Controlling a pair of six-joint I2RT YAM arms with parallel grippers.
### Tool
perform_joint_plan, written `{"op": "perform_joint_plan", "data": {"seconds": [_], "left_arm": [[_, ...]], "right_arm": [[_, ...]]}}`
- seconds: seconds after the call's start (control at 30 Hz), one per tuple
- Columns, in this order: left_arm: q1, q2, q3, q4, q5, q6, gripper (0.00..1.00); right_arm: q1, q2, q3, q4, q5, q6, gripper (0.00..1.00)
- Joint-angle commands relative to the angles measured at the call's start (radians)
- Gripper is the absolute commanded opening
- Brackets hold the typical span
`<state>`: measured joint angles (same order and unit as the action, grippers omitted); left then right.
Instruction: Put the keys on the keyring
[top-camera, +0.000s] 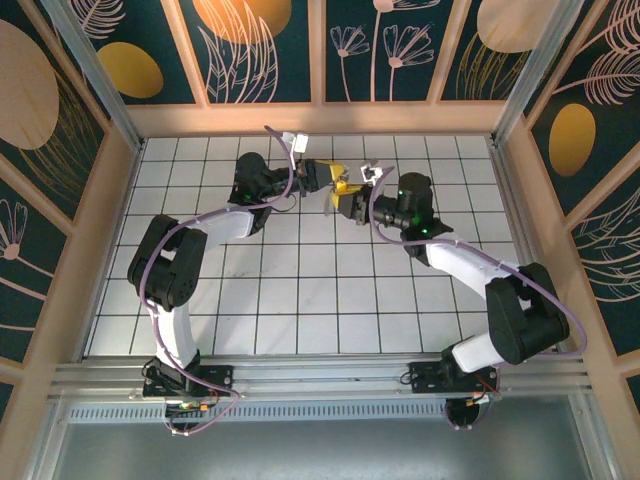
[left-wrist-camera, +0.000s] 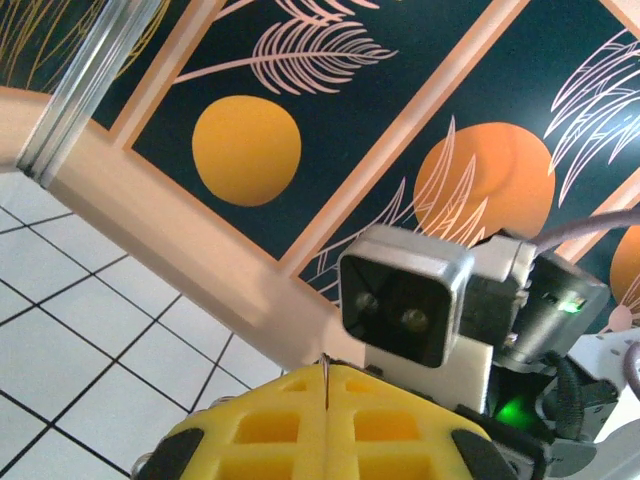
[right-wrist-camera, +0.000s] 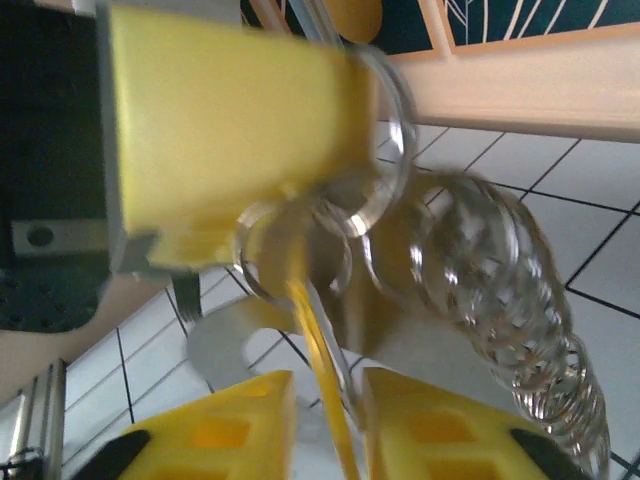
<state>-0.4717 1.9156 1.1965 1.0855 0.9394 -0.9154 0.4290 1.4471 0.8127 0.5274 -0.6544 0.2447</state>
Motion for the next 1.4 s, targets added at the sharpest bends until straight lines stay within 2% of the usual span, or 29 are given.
{"op": "perform_joint_plan", "data": {"seconds": [0.0,0.27,0.4,0.57,0.9,1.37], "left_arm": [[-0.005,-0.016,0.008,0.082,-0.018,-0.012,0.0],[-0.005,-0.01,-0.003,0.091,-0.018,-0.011,0.0],[-0.005,-0.002,-0.008,0.106,-0.019,-0.021,0.0],[-0.005,-0.001,-0.018,0.121,-0.028,-0.031,0.0],[-0.005,-0.004,-0.035,0.163,-0.043,-0.071,0.0],[-0.005,0.003,-0.028,0.182,-0.047,-0.09,0.0]], "right_arm": [[-0.051,-0.068,-0.051,0.048,-0.062,0.053,0.32],[-0.137,-0.262,-0.115,0.007,-0.026,0.077,0.4],[-0.141,-0.278,-0.075,0.01,0.004,0.112,0.41],[-0.155,-0.202,-0.019,0.105,0.04,0.266,0.41],[-0.159,0.0,0.012,0.447,-0.028,0.622,0.41],[-0.074,0.07,0.053,0.487,-0.016,0.636,0.41]]}}
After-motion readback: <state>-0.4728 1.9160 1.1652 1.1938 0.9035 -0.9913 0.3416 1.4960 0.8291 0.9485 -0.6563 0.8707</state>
